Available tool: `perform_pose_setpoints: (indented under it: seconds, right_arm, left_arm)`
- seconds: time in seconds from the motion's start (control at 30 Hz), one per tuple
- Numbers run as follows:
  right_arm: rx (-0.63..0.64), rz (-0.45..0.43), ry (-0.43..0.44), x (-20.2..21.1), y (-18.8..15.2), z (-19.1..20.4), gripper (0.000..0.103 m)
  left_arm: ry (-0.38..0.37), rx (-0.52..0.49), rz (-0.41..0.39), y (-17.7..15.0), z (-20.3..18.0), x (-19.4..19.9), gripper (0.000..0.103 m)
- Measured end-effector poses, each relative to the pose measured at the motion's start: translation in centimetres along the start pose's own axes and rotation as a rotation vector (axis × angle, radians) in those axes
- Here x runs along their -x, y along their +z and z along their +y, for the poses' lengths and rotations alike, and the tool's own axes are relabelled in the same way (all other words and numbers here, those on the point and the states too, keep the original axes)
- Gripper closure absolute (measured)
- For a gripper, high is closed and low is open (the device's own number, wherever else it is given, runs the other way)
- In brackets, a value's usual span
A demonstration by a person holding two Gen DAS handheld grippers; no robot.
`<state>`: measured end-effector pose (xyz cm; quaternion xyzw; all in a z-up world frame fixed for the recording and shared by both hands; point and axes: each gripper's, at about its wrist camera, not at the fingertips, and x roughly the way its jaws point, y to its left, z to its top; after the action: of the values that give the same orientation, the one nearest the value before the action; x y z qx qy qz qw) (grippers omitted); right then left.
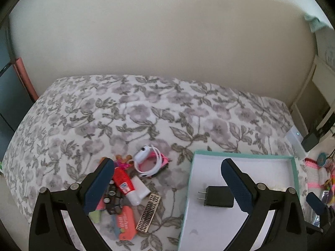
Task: Organize rigid objects
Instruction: 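Move both grippers back over the pile of objects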
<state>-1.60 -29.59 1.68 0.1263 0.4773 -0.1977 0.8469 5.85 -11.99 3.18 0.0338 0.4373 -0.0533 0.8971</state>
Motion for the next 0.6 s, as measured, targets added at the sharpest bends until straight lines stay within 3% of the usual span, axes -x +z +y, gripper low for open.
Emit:
perform_pose_setpoints:
  seconds: [0.4,0.6]
  right_arm:
    - [0.127,-0.07,0.083,2.3,-0.5,5.6,0.0]
    - [0.144,-0.056,0.217,2.1,-1.6,9.3,0.0]
  left_arm:
    - [0.076,0.064,-0.023,-0.8,6.4,2.6,0.001]
    - [0.141,0.132,-0.01,-1.7,11.5,2.5,0.001]
